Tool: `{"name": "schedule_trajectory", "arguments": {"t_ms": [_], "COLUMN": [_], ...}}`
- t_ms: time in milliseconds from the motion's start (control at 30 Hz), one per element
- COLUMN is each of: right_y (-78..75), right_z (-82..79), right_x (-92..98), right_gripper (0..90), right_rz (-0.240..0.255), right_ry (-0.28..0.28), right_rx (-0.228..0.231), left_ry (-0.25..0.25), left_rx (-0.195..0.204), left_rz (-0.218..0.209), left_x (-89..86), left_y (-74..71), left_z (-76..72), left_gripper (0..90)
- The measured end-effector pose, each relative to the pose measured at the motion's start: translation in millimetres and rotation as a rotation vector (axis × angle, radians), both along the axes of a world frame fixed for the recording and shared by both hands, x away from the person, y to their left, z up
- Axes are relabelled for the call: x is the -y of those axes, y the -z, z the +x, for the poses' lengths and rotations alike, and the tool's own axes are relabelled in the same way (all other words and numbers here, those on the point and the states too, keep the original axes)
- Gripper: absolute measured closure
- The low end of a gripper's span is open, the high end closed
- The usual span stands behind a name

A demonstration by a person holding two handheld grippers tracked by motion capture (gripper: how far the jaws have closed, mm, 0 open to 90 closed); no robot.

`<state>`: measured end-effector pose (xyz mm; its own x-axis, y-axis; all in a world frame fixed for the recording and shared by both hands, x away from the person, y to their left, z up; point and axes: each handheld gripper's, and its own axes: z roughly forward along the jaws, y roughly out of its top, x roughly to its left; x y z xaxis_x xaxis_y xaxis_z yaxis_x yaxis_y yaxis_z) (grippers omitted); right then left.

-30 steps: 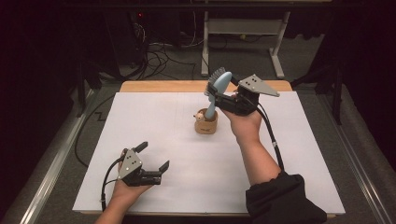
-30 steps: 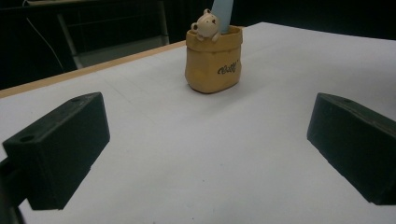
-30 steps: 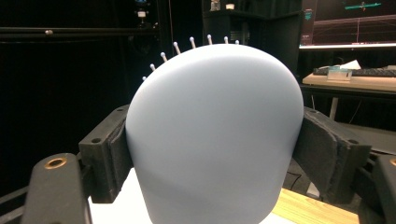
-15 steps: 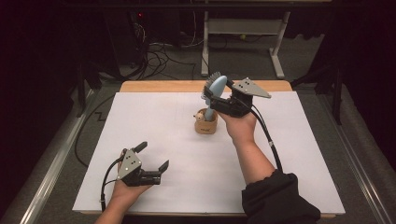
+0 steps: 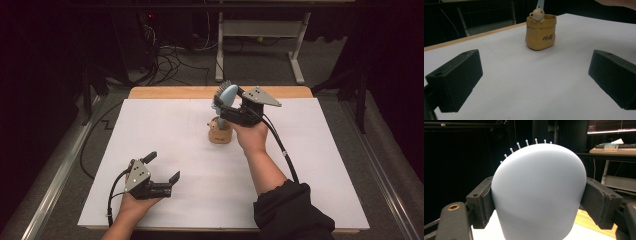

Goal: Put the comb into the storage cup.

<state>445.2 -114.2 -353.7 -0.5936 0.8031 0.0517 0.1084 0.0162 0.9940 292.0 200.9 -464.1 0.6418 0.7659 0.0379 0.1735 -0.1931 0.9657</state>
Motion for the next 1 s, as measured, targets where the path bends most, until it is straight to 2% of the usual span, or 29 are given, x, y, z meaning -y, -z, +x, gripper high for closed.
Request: {"name": "schedule_trajectory", "arguments": {"t_ms": [133, 600, 1000], "right_y": [5.0, 12.5, 10.3], "right_z": [2.4, 6.0, 9.7], "right_x": [-3.1, -3.3, 8.7], "right_gripper": [20.9, 20.8, 20.3], "right_rz": [-0.006, 0.001, 0.031], "right_ry": [-0.004, -0.006, 0.001], "right_rx": [-0.005, -0.01, -0.072], "left_ry": [-0.004, -0.001, 0.003], "left_rx": [0.006, 0.0, 0.0], "left_rz": [-0.013, -0.007, -0.004], "left_x": [-1.2, -1.0, -1.0], "left_y": [-0.2, 0.3, -0.1], "left_z": [-0.4, -0.6, -1.2], "left_gripper": [0.0, 0.0, 0.0]}}
